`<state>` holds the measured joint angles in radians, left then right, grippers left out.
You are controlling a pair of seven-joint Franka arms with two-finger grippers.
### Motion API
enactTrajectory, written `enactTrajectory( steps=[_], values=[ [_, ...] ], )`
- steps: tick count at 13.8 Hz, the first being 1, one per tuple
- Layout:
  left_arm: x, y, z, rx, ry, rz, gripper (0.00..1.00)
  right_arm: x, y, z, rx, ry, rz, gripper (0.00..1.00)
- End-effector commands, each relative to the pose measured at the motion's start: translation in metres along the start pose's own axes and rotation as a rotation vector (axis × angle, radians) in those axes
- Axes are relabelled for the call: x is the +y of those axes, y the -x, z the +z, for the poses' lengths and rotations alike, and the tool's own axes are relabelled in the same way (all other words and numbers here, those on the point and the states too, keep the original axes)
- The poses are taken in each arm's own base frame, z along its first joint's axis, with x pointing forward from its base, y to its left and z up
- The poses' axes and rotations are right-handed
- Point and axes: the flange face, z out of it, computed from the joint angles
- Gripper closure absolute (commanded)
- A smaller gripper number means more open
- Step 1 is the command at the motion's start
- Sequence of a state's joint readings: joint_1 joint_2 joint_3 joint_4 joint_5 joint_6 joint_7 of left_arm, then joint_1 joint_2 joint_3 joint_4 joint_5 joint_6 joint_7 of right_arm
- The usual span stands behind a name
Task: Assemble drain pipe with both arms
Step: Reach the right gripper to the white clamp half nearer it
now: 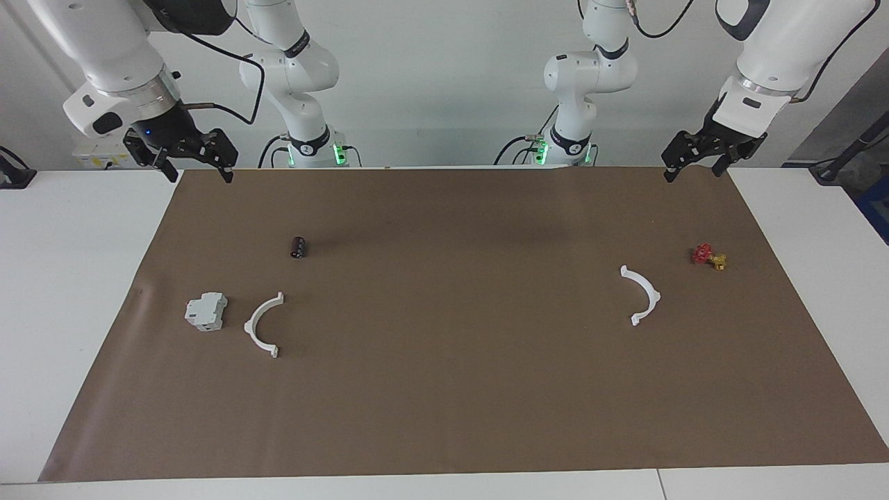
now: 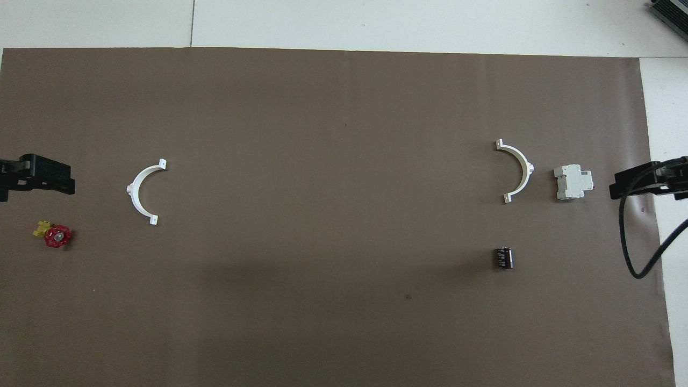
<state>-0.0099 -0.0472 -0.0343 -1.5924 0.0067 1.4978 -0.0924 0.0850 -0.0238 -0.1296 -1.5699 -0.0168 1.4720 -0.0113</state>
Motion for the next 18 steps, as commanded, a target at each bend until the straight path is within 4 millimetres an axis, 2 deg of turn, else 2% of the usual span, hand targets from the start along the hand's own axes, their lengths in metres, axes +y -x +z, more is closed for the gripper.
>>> enactTrajectory(
  steps=[1, 7, 9, 12, 16, 18],
  values=[
    [-0.002, 0.005, -0.002, 0.009, 0.006, 0.012, 0.0, 0.002, 0.004, -0.002, 0.009, -0.023, -0.016, 0.0],
    [-0.001, 0.006, -0.003, 0.01, 0.006, 0.015, 0.0, 0.004, 0.006, -0.003, 0.012, -0.037, -0.026, 0.0],
    [-0.001, 0.006, -0.002, 0.009, 0.006, 0.015, 0.0, 0.001, 0.002, 0.011, 0.067, -0.038, -0.032, 0.0],
    [0.0, 0.006, -0.002, 0.01, 0.006, 0.018, 0.0, -0.001, -0.018, 0.07, 0.13, -0.034, -0.035, 0.0],
    [0.0, 0.005, -0.003, 0.015, 0.006, 0.016, 0.0, -0.005, -0.07, 0.161, 0.148, -0.013, -0.061, 0.0],
    [-0.001, 0.005, -0.003, 0.015, 0.006, 0.015, 0.0, 0.002, -0.091, 0.204, 0.147, 0.002, -0.128, 0.0]
  ],
)
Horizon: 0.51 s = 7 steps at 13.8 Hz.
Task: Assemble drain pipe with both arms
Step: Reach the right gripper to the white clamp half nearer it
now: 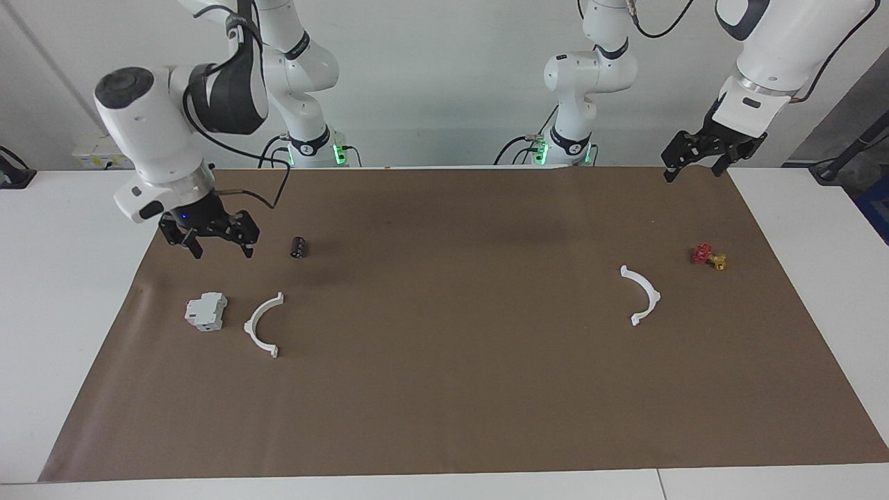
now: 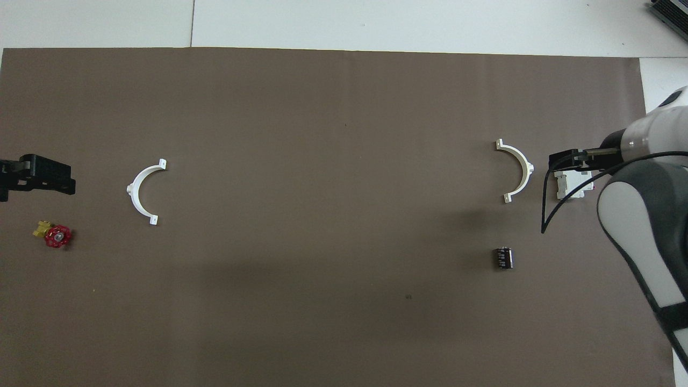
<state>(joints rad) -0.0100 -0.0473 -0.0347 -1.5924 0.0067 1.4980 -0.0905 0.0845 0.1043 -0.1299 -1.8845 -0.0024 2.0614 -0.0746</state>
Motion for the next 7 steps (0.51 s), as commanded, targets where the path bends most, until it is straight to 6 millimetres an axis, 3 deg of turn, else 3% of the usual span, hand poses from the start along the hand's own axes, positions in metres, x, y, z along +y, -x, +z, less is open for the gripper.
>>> enactTrajectory(
  steps=[1, 3, 7],
  values=[
    [-0.001, 0.005, -0.002, 0.014, 0.006, 0.014, 0.0, 0.016, -0.018, 0.063, 0.001, -0.015, -0.087, 0.0],
    [-0.002, 0.005, -0.002, 0.014, 0.006, 0.012, 0.0, 0.031, -0.022, 0.106, 0.033, -0.072, -0.098, 0.0],
    [-0.002, 0.005, -0.002, 0.014, 0.006, 0.012, 0.0, 0.036, -0.023, 0.157, 0.042, -0.087, -0.152, 0.0]
  ],
)
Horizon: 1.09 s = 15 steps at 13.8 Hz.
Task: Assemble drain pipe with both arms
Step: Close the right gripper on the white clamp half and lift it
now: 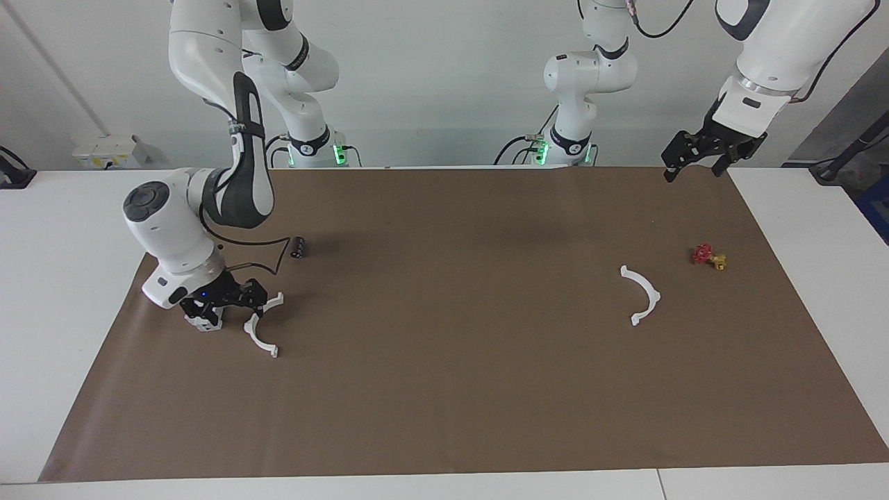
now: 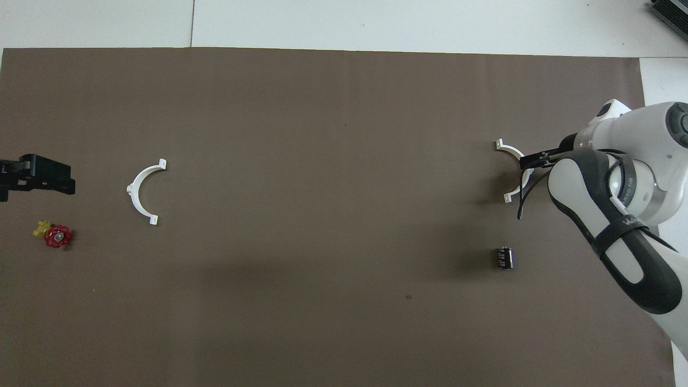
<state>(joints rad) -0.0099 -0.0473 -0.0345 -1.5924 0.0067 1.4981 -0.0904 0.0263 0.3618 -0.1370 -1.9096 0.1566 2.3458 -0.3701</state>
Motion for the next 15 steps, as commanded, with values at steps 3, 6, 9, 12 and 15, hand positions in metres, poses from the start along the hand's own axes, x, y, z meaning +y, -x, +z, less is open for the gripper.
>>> enactTrajectory(
  steps=[3, 6, 9, 12, 15],
  values=[
    [-0.001, 0.005, -0.003, 0.017, 0.006, 0.014, 0.0, -0.006, -0.007, 0.021, 0.049, -0.004, -0.026, 0.01],
    [-0.001, 0.005, -0.003, 0.017, 0.007, 0.012, 0.0, -0.011, -0.007, 0.031, 0.048, -0.01, -0.027, 0.01],
    [-0.001, 0.005, -0.003, 0.017, 0.006, 0.014, 0.0, -0.005, -0.001, 0.03, 0.019, -0.024, -0.027, 0.03],
    [-0.001, 0.005, -0.003, 0.017, 0.007, 0.012, 0.0, -0.007, 0.001, 0.028, 0.002, -0.033, -0.028, 0.14],
    [-0.001, 0.005, -0.003, 0.017, 0.006, 0.014, 0.0, -0.01, 0.001, 0.03, 0.0, -0.033, -0.043, 0.74]
  ],
)
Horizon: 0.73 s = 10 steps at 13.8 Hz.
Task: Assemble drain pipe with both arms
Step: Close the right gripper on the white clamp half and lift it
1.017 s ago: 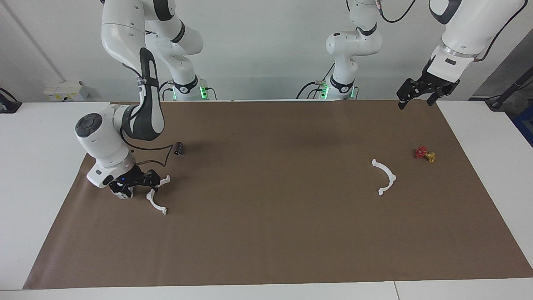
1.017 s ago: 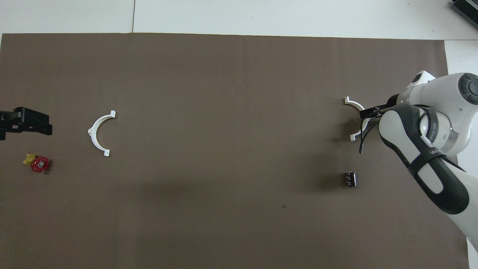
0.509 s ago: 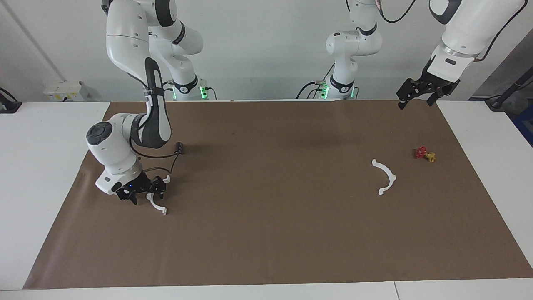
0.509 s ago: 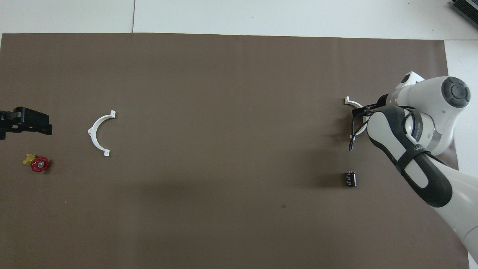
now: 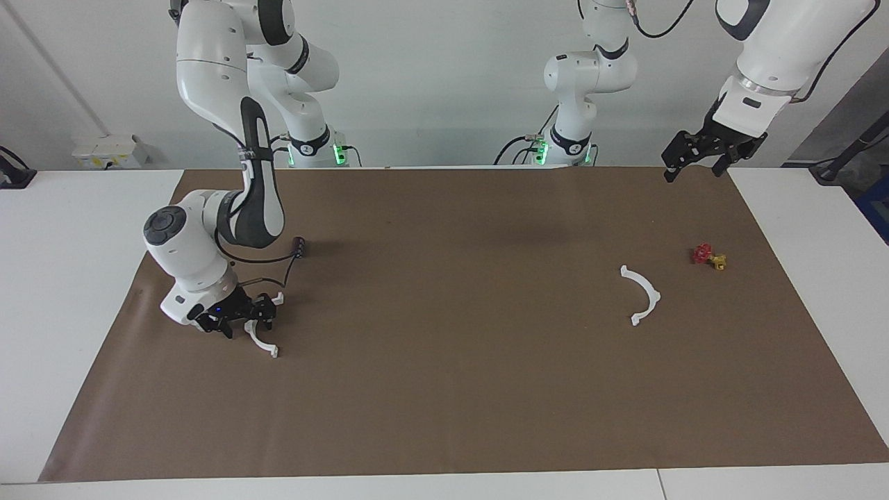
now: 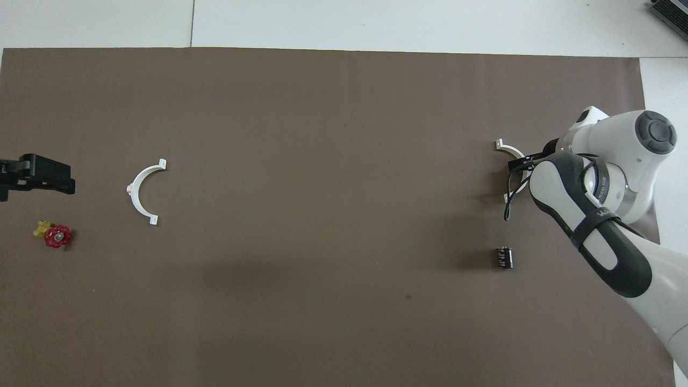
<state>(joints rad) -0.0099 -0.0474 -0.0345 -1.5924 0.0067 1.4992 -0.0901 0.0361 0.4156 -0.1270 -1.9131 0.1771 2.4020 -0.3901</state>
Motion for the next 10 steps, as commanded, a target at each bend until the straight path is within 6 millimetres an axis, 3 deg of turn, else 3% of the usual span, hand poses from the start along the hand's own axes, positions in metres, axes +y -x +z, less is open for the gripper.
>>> enactTrajectory(
  steps=[1, 6, 10],
  values=[
    [-0.001, 0.005, -0.003, 0.016, 0.006, 0.014, 0.0, -0.001, 0.003, -0.001, 0.0, -0.026, -0.026, 1.0],
    [-0.001, 0.005, -0.003, 0.016, 0.006, 0.014, 0.0, -0.011, -0.008, -0.013, 0.005, -0.018, -0.059, 1.0],
    [-0.001, 0.005, -0.003, 0.018, 0.007, 0.015, 0.0, -0.063, -0.04, -0.054, -0.05, -0.052, -0.028, 1.0]
  ],
)
